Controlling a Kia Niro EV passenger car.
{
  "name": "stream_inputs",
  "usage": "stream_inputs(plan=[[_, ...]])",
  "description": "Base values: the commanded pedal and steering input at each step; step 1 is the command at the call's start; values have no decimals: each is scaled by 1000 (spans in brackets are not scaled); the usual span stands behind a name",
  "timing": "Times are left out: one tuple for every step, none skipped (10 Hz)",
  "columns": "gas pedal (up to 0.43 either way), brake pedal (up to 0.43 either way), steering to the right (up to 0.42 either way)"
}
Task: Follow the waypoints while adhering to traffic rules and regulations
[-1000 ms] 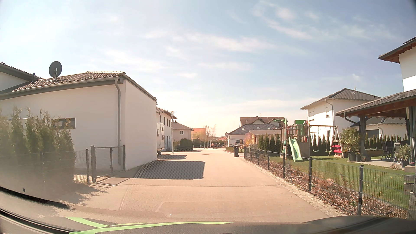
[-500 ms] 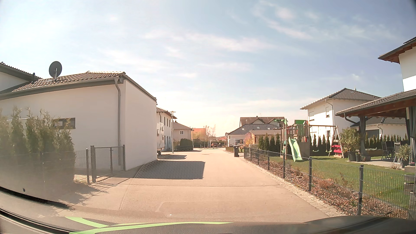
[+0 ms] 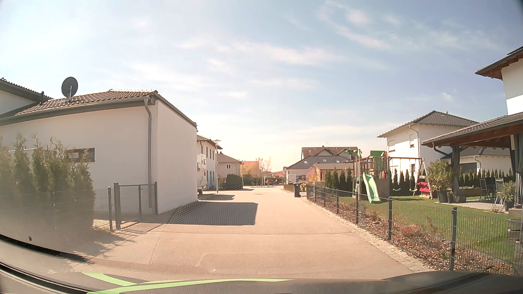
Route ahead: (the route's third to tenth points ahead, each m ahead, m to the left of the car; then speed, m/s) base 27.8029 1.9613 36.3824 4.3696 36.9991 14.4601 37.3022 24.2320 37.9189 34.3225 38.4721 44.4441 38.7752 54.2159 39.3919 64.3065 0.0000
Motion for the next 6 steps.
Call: stream_inputs(plan=[[0, 360, 0], [0, 360, 0], [0, 360, 0], [0, 360, 0], [0, 360, 0], [0, 360, 0]])
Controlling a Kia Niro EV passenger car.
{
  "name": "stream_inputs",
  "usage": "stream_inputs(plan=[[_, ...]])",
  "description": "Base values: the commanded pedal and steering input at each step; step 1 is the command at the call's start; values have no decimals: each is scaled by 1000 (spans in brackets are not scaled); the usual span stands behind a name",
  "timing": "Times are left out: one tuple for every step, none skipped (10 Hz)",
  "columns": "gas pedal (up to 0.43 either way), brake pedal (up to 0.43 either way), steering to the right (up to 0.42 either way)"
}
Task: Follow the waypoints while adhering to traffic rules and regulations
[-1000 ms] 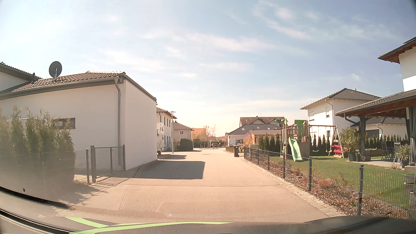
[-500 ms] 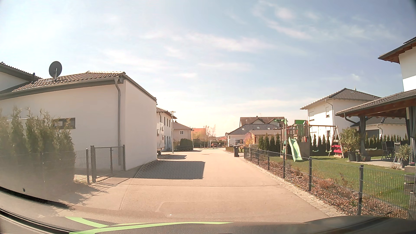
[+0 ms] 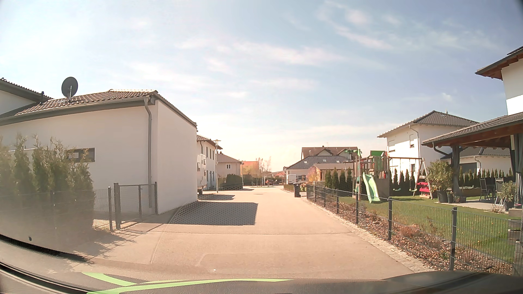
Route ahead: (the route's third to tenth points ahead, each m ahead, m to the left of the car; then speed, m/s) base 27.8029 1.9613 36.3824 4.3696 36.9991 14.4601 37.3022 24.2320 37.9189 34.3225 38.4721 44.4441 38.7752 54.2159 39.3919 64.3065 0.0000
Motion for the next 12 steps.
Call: stream_inputs(plan=[[0, 360, 0], [0, 360, 0], [0, 360, 0], [0, 360, 0], [0, 360, 0], [0, 360, 0], [0, 360, 0], [0, 360, 0], [0, 354, 0], [0, 354, 0], [0, 354, 0], [0, 360, 0]])
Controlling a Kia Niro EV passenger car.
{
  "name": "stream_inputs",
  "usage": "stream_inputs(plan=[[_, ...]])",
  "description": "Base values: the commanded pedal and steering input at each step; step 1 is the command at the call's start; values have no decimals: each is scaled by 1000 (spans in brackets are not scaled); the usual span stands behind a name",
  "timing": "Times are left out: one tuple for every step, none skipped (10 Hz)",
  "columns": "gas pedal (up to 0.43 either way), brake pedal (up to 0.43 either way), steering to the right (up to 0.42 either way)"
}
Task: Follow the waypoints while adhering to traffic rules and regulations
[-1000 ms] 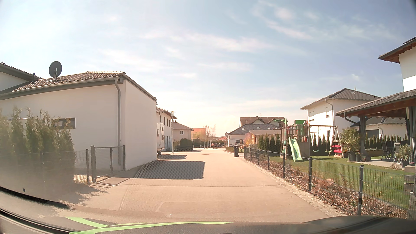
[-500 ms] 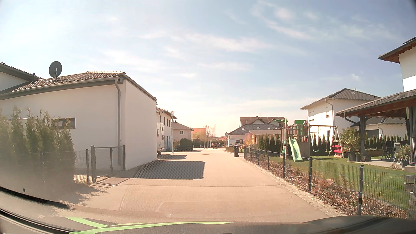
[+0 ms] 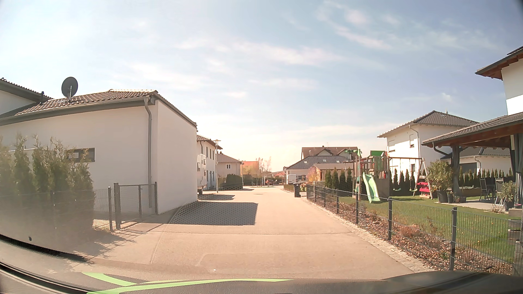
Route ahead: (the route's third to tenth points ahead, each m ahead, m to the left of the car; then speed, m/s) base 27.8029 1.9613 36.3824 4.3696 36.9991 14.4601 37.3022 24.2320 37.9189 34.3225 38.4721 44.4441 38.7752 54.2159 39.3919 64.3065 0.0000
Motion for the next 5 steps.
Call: stream_inputs(plan=[[0, 354, 0], [0, 354, 0], [0, 354, 0], [0, 354, 0], [0, 354, 0]])
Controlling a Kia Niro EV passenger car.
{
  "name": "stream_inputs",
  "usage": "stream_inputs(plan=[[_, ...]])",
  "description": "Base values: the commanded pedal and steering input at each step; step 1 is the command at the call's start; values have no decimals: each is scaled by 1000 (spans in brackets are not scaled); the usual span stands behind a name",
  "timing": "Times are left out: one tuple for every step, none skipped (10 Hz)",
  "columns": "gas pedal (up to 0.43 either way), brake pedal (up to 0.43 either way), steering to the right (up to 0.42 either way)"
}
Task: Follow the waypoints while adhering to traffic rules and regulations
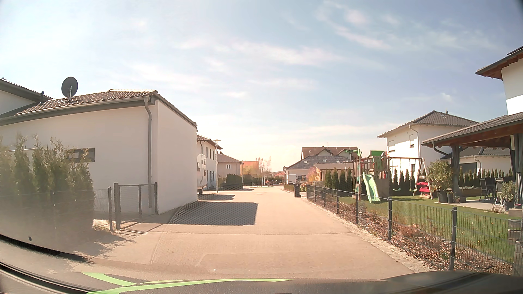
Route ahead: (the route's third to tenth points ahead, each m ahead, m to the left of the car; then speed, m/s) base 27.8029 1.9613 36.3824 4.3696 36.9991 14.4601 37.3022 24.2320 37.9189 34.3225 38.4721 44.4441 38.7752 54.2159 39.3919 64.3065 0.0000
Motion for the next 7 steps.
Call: stream_inputs(plan=[[0, 354, 0], [0, 354, 0], [0, 354, 0], [0, 354, 0], [0, 354, 0], [0, 354, 0], [0, 354, 0]])
